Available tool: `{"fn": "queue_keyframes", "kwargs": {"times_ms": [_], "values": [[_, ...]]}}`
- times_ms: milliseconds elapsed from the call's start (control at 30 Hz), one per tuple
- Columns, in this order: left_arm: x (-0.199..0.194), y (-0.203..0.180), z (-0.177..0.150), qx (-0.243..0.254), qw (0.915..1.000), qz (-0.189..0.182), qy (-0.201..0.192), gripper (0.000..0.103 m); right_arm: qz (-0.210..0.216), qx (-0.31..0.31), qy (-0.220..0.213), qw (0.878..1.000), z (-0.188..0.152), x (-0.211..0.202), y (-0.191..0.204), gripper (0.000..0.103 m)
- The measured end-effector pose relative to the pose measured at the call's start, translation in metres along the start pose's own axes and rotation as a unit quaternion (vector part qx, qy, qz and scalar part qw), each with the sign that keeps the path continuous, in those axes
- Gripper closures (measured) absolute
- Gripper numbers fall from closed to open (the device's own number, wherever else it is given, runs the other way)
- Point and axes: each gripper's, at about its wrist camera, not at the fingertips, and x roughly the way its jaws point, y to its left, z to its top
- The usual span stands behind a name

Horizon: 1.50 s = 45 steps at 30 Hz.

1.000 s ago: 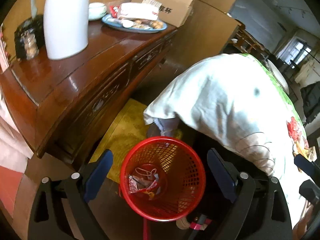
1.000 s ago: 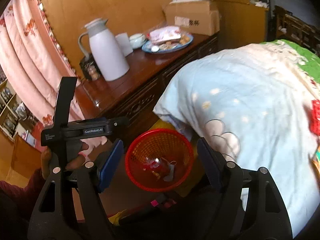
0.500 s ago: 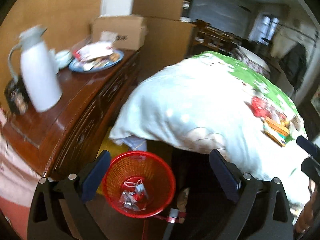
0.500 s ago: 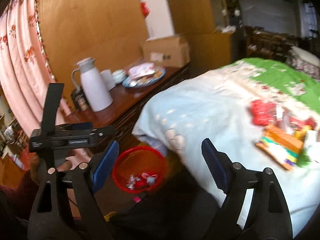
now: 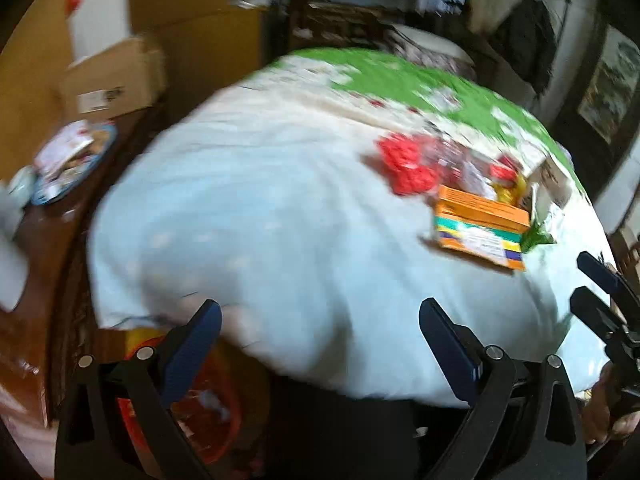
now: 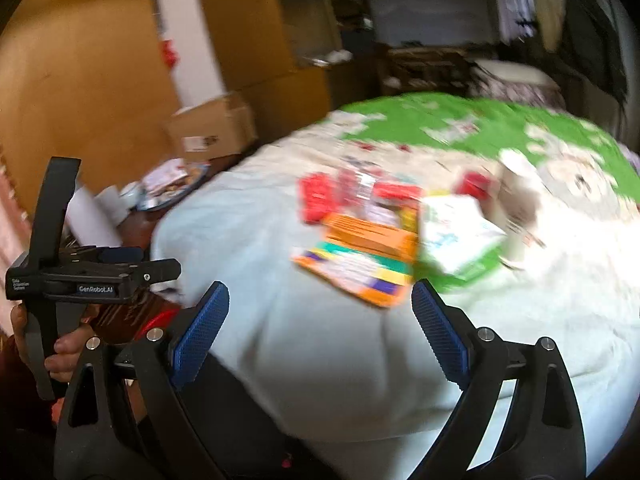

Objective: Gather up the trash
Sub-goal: 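Return both tools to the bed and reach the left tool to the orange-striped box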

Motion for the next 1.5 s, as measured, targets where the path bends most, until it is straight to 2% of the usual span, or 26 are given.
{"fn": "queue_keyframes", "kwargs": {"times_ms": [100,233,333,467,567,700,800,867,933,1000,1067,1133,1233,1333,1500], "values": [[0.025,-0.035,0.015,0.025,0.9991,-0.030,0.015,0.006,-0.041,0.020,0.002,0.999,-0.004,0.005,-0.032,0.014],[0.046,-0.084,0.027,0.079,0.9954,-0.052,0.015,0.006,-0.128,0.053,-0.018,0.990,-0.007,-0.003,-0.074,0.014],[0.056,-0.115,0.028,0.113,0.9912,-0.067,0.013,0.006,-0.167,0.094,-0.027,0.981,-0.008,-0.004,-0.100,0.014],[0.067,-0.144,0.026,0.147,0.9868,-0.067,0.005,0.006,-0.190,0.142,-0.013,0.971,-0.016,0.004,-0.133,0.014],[0.078,-0.154,0.024,0.160,0.9852,-0.060,0.010,0.006,-0.179,0.157,0.003,0.971,-0.019,0.011,-0.142,0.014],[0.094,-0.146,0.024,0.164,0.9863,-0.013,0.015,0.006,-0.179,0.156,0.010,0.971,-0.020,0.015,-0.142,0.013],[0.092,-0.117,0.025,0.151,0.9882,0.017,0.019,0.006,-0.178,0.156,0.009,0.971,-0.021,0.014,-0.140,0.013],[0.084,-0.081,0.022,0.128,0.9906,0.043,0.023,0.006,-0.176,0.157,0.009,0.972,-0.021,0.013,-0.139,0.012],[0.073,-0.050,0.019,0.097,0.9936,0.052,0.026,0.006,-0.172,0.156,0.008,0.973,-0.021,0.013,-0.138,0.012],[0.061,-0.027,0.015,0.064,0.9971,0.025,0.034,0.006,-0.168,0.154,0.006,0.974,-0.020,0.015,-0.139,0.012],[0.051,-0.015,0.013,0.035,0.9983,-0.023,0.040,0.006,-0.166,0.152,0.005,0.974,-0.020,0.014,-0.138,0.012],[0.048,-0.015,0.017,0.022,0.9969,-0.065,0.039,0.006,-0.166,0.150,0.005,0.975,-0.020,0.014,-0.137,0.012],[0.053,-0.025,0.032,0.008,0.9945,-0.099,0.032,0.006,-0.166,0.150,0.005,0.975,-0.020,0.014,-0.136,0.012],[0.060,-0.044,0.046,0.014,0.9944,-0.103,0.022,0.006,-0.165,0.150,0.005,0.975,-0.020,0.014,-0.136,0.012],[0.092,-0.072,0.063,0.039,0.9971,-0.055,0.036,0.006,-0.155,0.152,0.004,0.976,-0.020,0.013,-0.136,0.012]]}}
